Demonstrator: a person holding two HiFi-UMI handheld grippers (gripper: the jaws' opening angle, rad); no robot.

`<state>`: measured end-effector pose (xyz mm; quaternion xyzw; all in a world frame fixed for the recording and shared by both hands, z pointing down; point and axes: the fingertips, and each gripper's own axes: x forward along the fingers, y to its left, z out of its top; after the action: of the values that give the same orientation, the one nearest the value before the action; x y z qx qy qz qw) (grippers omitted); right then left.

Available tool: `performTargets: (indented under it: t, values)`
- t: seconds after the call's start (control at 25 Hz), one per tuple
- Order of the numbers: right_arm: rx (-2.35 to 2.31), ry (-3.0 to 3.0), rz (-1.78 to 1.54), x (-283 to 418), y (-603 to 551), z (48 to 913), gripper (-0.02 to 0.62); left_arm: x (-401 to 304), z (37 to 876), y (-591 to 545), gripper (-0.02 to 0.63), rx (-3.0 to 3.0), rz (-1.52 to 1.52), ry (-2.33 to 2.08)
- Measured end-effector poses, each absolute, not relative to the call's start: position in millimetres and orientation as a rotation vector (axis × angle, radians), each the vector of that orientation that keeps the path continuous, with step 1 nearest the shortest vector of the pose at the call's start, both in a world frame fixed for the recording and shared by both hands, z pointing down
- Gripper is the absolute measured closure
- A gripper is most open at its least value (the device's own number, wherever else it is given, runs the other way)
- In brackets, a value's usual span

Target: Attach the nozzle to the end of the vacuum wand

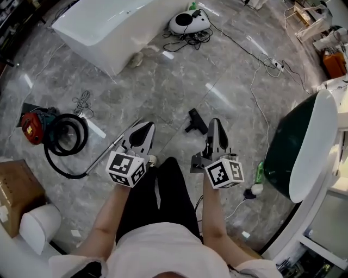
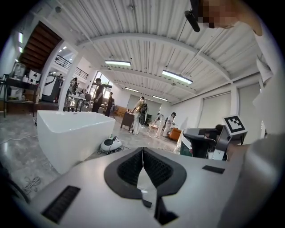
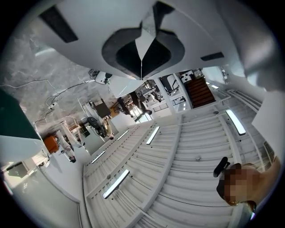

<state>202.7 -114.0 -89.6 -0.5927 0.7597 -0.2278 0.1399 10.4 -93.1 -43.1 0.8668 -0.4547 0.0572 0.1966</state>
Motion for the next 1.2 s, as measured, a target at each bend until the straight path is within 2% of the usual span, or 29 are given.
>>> performTargets:
  t: [0.24, 0.72, 1.2]
  values:
    - [-1.651, 2.287, -0.651, 200.8, -136.8, -43.1, 0.58, 9.7, -8.2, -112.9, 0.596, 2.449, 0.116, -1.286]
    - [-1.646, 2.332, -0.575, 187.3, -198.3, 44.3, 0.58, -36.5, 97.1, -164.6, 0.595, 2.421, 0.137, -1.361]
    - [-1.647, 2.28, -0.57, 182.2, -230.4, 137.6, 0.58, -42.0, 195.8, -202.9, 0.595, 2.49, 0.153, -1.294]
